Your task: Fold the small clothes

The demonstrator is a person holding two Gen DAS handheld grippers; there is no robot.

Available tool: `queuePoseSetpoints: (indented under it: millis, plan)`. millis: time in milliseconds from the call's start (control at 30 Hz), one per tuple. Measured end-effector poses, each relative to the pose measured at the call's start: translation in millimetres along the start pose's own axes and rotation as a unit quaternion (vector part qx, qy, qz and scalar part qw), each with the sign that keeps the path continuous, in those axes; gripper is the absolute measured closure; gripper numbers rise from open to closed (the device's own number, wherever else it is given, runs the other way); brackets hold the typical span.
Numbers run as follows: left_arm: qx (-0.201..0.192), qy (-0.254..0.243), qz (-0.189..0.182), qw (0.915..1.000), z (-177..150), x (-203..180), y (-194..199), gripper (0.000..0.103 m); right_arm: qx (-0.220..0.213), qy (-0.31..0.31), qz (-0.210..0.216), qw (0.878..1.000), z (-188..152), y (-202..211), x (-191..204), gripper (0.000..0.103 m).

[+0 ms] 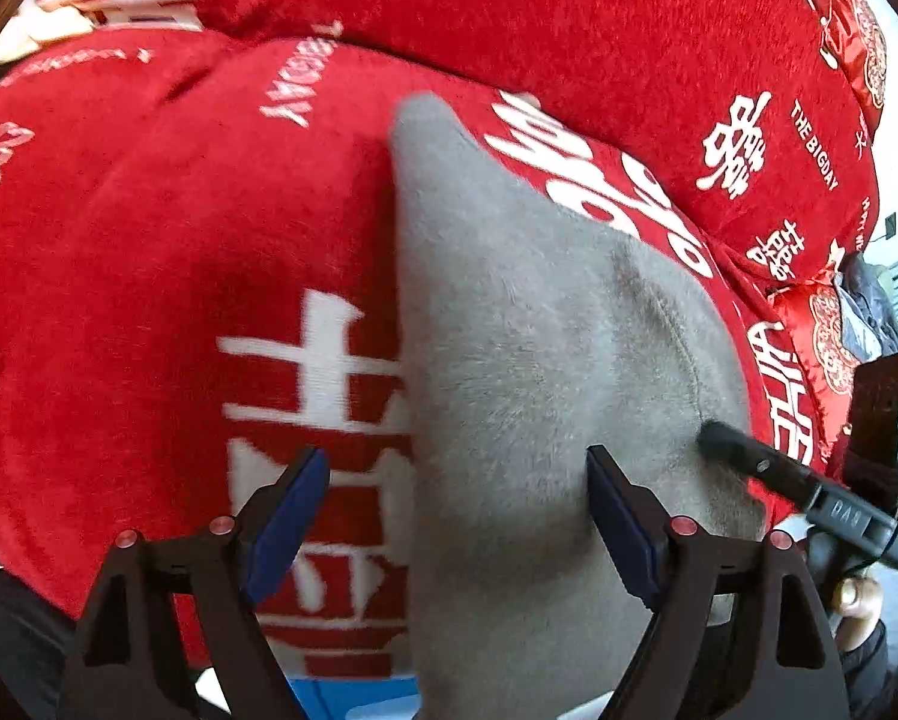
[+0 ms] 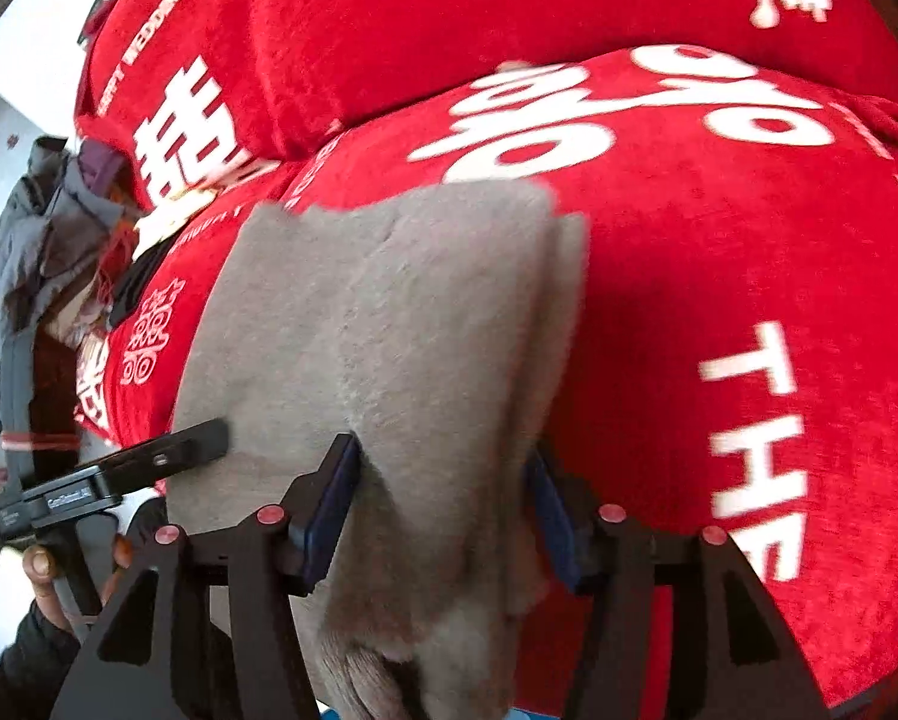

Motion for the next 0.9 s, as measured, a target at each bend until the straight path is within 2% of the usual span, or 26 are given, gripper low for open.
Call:
queuePoseSetpoints:
  millis: [67, 167, 333, 433, 567, 600, 667, 833, 900]
  plan:
    - [-0.019, -0.006, 0.013, 0.9997, -0.7, -1.8, 14.1, 0.017, -0.017, 0.000, -0.021, 1.000, -0.8, 14.4, -2.0, 0.042]
    - [-0.035, -0.023, 0.017, 0.9990, 0.4, -8.0, 29.1, 0.017, -0.037, 0.051, -0.055, 0.996, -3.4, 32.4, 15.1, 0.042]
    - [-0.017, -0.039, 0.039, 0.9983, 8.5, -15.1, 16.1, 0.017, -0.056, 0.124, -0.053, 0.989, -13.5, 39.8, 56.2, 0.042]
    - [-0.008, -0.030, 0.057, 0.9979, 9.6, -11.2, 6.8, 0.017, -0.038, 0.190, -0.052, 0.980, -25.8, 27.2, 82.0, 0.042]
    - [-0.011, -0.008, 0.061, 0.9981, 1.0, -3.1, -1.9, 0.017, -0.004, 0.246, -0.063, 0.967, -43.8, 4.7, 94.8, 0.042]
    - [-0.013, -0.004, 0.059, 0.9982, -1.3, -1.4, -2.8, 0.013, 0.004, 0.256, -0.071, 0.964, -47.7, -3.3, 93.8, 0.040]
    - [-0.017, 0.002, 0.074, 0.9971, -6.7, 2.7, -3.9, 0.005, 0.008, 0.255, -0.067, 0.965, -51.1, -11.3, 87.8, 0.038]
    - [-0.017, -0.009, 0.088, 0.9960, -5.9, -1.1, 6.0, 0.006, 0.009, 0.220, -0.032, 0.975, -48.6, -5.5, 77.6, 0.037]
    - [-0.043, -0.016, 0.094, 0.9945, -4.4, -7.5, 23.0, 0.006, 0.007, 0.210, -0.039, 0.977, -46.5, 5.1, 77.6, 0.037]
Point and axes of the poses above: each gripper's, at about its wrist camera, not at the fingertips, and y roughly against the way its jaws point, x to its left, z to its top, the point moved 2 cm from there along -y, roughly the way its jaws point, and after that the axes turned 1 degree about -y, right-handed, at the moved point
